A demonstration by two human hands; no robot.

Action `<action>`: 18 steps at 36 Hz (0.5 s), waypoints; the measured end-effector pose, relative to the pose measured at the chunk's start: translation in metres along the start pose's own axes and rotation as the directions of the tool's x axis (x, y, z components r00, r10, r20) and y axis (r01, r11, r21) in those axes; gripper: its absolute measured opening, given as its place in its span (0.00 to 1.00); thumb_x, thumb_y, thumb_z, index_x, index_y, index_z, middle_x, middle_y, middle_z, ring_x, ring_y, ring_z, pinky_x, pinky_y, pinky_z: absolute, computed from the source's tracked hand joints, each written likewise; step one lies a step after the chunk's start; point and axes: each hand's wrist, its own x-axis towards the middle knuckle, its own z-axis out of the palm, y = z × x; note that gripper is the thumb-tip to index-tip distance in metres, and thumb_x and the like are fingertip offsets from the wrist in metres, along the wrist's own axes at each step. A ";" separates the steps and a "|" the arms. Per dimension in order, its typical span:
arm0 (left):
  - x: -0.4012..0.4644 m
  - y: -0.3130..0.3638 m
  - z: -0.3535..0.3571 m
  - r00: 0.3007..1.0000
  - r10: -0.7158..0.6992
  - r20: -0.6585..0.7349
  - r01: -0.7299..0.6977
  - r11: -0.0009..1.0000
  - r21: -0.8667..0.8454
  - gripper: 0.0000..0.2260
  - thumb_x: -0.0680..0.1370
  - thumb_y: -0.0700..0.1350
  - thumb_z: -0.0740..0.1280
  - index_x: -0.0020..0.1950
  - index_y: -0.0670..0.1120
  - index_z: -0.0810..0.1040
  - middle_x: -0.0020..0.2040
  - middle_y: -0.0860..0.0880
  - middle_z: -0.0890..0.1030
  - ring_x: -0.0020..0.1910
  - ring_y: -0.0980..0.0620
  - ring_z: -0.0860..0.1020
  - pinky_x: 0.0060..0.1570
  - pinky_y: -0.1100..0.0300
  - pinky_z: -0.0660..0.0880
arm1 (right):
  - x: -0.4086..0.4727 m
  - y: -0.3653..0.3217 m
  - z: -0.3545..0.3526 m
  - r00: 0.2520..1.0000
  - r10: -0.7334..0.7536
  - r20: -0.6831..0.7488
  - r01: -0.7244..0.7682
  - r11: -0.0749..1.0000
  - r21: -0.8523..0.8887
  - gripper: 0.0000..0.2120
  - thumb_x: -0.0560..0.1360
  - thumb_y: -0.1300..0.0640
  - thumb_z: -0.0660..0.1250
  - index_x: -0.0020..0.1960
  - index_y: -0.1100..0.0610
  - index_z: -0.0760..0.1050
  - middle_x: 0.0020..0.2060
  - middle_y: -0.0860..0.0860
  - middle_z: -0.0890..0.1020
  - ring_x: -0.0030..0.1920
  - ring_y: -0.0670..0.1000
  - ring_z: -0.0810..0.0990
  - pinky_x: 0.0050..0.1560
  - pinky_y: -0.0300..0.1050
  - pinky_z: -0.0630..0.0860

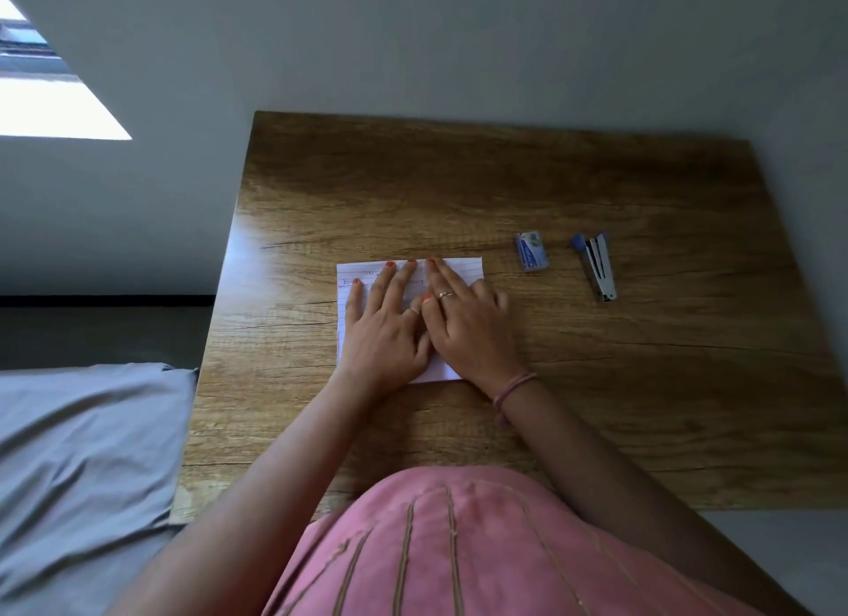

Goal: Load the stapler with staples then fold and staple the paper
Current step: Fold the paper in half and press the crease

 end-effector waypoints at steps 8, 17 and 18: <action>-0.001 -0.013 0.001 0.983 -0.163 -0.089 0.165 0.986 0.005 0.49 0.70 0.75 0.49 0.79 0.41 0.50 0.80 0.46 0.51 0.78 0.48 0.48 0.74 0.50 0.46 | -0.006 0.019 0.004 0.992 0.119 -0.044 -0.123 0.985 -0.119 0.27 0.79 0.43 0.48 0.76 0.51 0.58 0.75 0.45 0.63 0.55 0.52 0.70 0.52 0.50 0.60; -0.005 -0.016 0.001 0.934 -0.352 -0.067 0.354 0.935 0.023 0.62 0.60 0.84 0.48 0.78 0.39 0.38 0.79 0.40 0.39 0.77 0.42 0.37 0.73 0.45 0.36 | -0.006 0.030 0.001 0.990 0.131 -0.054 -0.139 0.972 -0.189 0.27 0.80 0.44 0.52 0.76 0.53 0.59 0.75 0.47 0.63 0.58 0.55 0.70 0.53 0.52 0.59; -0.006 -0.018 0.000 0.935 -0.347 -0.068 0.349 0.937 0.020 0.62 0.60 0.84 0.48 0.78 0.40 0.39 0.79 0.41 0.40 0.78 0.43 0.38 0.74 0.46 0.37 | -0.006 0.030 0.001 0.991 0.124 -0.049 -0.131 0.972 -0.195 0.27 0.80 0.44 0.52 0.76 0.53 0.58 0.75 0.47 0.63 0.58 0.56 0.70 0.53 0.52 0.60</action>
